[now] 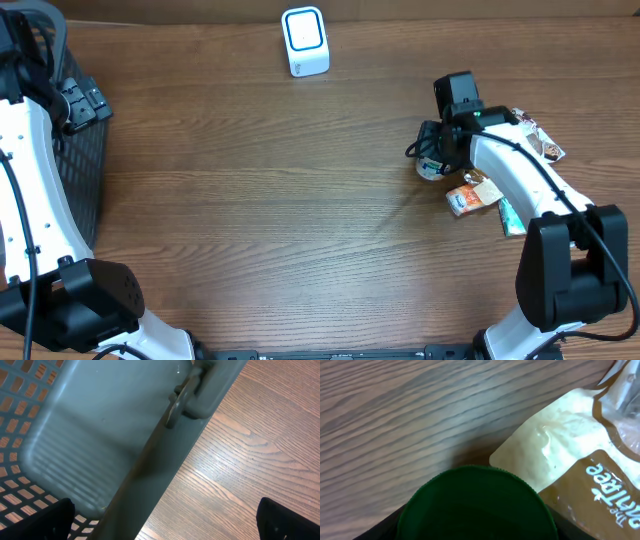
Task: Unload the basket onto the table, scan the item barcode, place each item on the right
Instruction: 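Carry the jar right and lower it beside the scanned items, then open the right gripper and withdraw it from the jar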
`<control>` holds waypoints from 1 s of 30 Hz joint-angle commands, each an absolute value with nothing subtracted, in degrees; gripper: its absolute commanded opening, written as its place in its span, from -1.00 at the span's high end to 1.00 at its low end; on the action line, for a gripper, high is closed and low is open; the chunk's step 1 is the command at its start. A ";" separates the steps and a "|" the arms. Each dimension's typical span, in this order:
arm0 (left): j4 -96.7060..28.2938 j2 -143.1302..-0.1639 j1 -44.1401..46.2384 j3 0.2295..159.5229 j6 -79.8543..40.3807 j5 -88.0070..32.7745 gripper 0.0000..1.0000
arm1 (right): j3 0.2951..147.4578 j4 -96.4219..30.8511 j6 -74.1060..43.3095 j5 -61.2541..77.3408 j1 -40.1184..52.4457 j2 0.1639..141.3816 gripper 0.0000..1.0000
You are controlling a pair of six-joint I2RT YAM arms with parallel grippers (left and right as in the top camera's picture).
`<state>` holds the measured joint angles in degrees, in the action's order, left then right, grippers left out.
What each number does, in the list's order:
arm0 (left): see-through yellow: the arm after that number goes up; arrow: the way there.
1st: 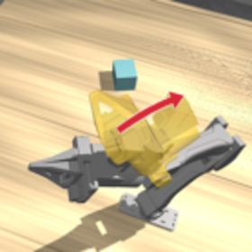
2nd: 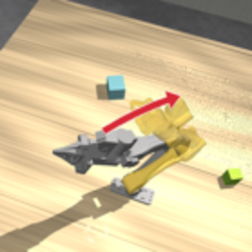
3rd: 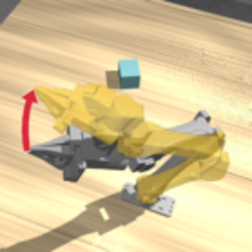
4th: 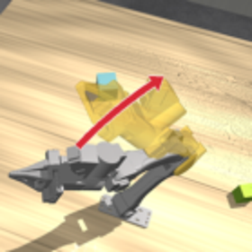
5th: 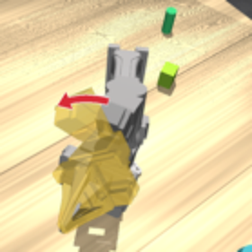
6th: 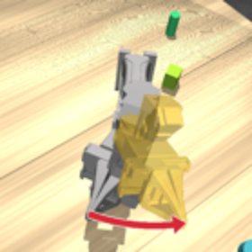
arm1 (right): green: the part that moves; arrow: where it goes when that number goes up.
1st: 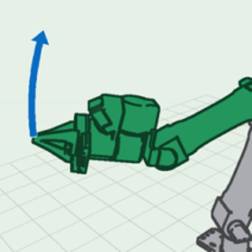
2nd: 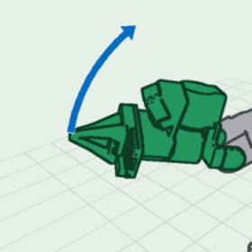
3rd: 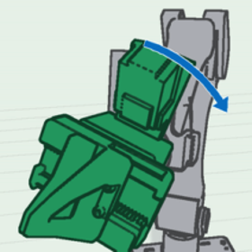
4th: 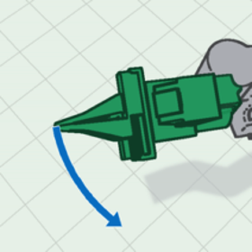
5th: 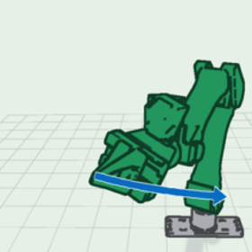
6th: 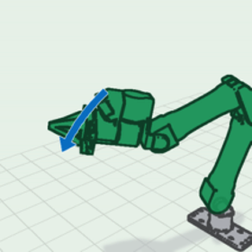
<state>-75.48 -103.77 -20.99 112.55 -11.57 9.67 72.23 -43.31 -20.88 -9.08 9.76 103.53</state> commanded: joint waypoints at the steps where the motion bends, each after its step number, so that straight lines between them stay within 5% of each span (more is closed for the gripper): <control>1: -75.61 -104.38 -20.21 112.51 -10.92 8.95 -0.99 | 71.24 -41.82 -20.80 -12.25 9.78 103.00 0.59; 8: -75.64 -104.38 -20.23 112.51 -10.92 8.97 -1.00 | 71.35 -42.11 -20.82 -11.94 9.78 102.96 -0.06; 14: -75.64 -104.38 -20.21 112.51 -10.92 8.95 -0.99 | 75.79 -47.33 -20.84 -11.92 9.78 100.42 -0.95; 30: -75.64 -104.38 -20.21 112.51 -10.92 8.95 -1.00 | 89.03 -67.07 -20.82 -9.06 11.09 76.01 -1.00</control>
<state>-75.48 -103.77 -20.99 112.55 -11.57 9.67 86.39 -65.45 -20.80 -10.07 10.22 81.56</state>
